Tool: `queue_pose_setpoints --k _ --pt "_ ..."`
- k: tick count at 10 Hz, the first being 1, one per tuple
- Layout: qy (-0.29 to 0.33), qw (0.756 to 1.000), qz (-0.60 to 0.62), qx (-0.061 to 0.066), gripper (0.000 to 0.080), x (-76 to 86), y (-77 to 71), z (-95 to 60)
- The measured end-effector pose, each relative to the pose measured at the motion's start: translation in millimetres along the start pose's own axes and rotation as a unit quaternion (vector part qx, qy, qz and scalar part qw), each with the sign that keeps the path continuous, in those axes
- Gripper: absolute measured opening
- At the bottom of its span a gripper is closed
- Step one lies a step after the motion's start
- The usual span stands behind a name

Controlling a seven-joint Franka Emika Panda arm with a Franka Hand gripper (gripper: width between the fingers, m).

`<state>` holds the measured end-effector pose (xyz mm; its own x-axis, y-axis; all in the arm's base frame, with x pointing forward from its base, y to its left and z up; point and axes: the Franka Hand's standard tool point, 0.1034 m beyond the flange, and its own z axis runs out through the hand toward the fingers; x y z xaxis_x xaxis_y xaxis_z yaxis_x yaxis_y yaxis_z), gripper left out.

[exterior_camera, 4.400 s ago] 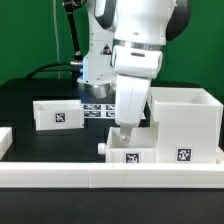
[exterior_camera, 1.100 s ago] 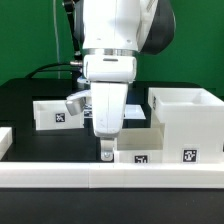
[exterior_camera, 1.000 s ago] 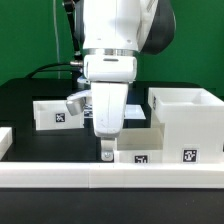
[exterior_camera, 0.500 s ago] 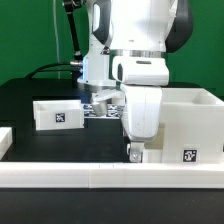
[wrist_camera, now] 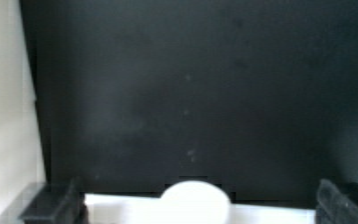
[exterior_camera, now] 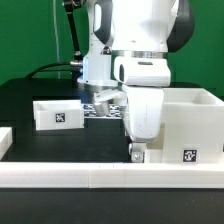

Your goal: Assemble drawer

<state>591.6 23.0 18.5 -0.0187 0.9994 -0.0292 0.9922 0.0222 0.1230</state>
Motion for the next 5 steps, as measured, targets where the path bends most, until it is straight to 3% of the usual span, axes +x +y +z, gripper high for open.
queue_pose_setpoints --k 2,5 --pt "0.001 1.0 0.014 0.003 0.0649 7.2 2.2 -1.8" --pt "-0.009 0.999 0.014 0.036 0.0649 8.7 4.0 -11.9"
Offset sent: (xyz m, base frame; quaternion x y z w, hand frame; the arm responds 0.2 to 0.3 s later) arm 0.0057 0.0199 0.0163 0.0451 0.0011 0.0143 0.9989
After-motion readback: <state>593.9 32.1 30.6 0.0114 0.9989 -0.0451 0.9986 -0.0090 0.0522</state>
